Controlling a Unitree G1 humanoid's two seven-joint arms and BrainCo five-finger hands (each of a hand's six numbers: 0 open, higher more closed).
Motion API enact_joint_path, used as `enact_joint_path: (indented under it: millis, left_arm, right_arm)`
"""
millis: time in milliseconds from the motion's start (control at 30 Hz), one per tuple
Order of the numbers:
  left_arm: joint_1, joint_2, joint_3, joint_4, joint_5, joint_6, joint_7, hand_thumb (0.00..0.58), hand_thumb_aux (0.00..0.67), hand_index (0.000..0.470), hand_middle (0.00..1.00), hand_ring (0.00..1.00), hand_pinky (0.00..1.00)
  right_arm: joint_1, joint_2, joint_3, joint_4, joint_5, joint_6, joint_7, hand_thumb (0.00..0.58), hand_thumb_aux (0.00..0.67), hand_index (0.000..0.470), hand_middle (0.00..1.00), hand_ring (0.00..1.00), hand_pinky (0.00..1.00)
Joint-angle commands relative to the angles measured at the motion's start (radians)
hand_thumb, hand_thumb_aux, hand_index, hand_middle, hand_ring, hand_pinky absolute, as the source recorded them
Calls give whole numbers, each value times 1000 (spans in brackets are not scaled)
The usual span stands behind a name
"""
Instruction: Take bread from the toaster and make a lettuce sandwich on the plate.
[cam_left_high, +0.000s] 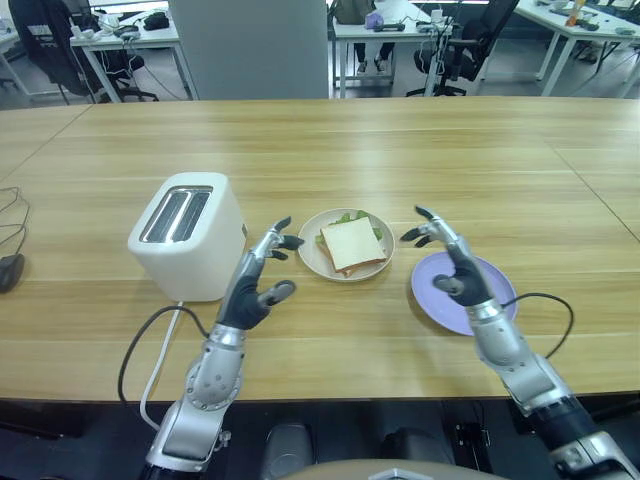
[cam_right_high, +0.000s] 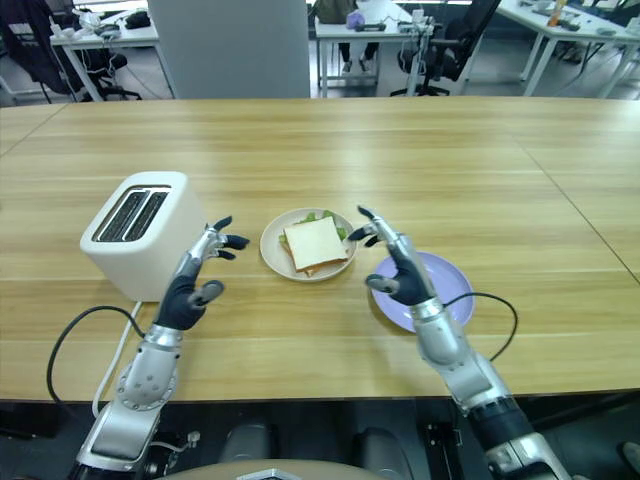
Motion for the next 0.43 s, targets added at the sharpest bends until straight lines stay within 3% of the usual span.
enact_joint_path:
  millis: [33, 433]
  left_arm:
    - [27, -11, 23, 9, -107, -35, -67, 0, 0, 0, 0, 0, 0]
    - [-73, -79, -7, 141, -177, -149, -200, 0, 0, 0, 0, 0, 0]
  right_arm:
    - [62, -22, -48, -39, 102, -16, 115, 0, 0, 0, 0, 0, 0]
    - [130, 97, -144, 10, 88, -98, 189, 0, 0, 0, 0, 0, 0]
